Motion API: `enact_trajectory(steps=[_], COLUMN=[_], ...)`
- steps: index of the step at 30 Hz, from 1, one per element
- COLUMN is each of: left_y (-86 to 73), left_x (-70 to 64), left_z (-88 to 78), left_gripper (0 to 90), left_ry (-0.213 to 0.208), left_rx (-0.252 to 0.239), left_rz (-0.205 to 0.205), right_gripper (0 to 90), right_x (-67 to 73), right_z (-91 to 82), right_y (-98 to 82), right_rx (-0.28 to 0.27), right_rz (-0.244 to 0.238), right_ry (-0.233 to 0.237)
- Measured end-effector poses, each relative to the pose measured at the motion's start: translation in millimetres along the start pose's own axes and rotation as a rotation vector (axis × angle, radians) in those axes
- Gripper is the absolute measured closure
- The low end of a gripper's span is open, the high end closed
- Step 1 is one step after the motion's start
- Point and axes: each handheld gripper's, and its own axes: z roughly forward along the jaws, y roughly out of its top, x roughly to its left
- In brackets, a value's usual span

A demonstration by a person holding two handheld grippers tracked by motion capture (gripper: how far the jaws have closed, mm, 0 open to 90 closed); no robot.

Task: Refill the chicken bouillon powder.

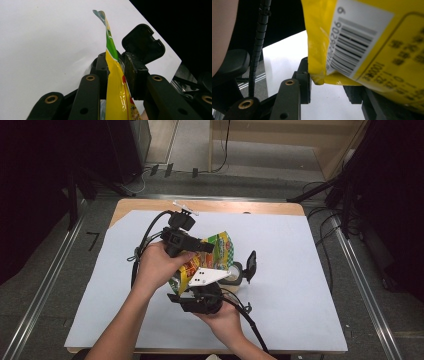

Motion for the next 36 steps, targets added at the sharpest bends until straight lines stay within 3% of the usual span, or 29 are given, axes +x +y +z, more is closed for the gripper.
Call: enact_trajectory(steps=[36], left_y=[-0.9], left_x=[-2.4], left_z=[-2.8], left_gripper=[74.1], left_ry=[0.001], left_rx=[-0.005], left_rz=[0.002], right_gripper=[63.9], right_x=[-2.0], right_z=[1.5], right_y=[1.8], right_rx=[0.018], right_rz=[0.001], right_ry=[0.019])
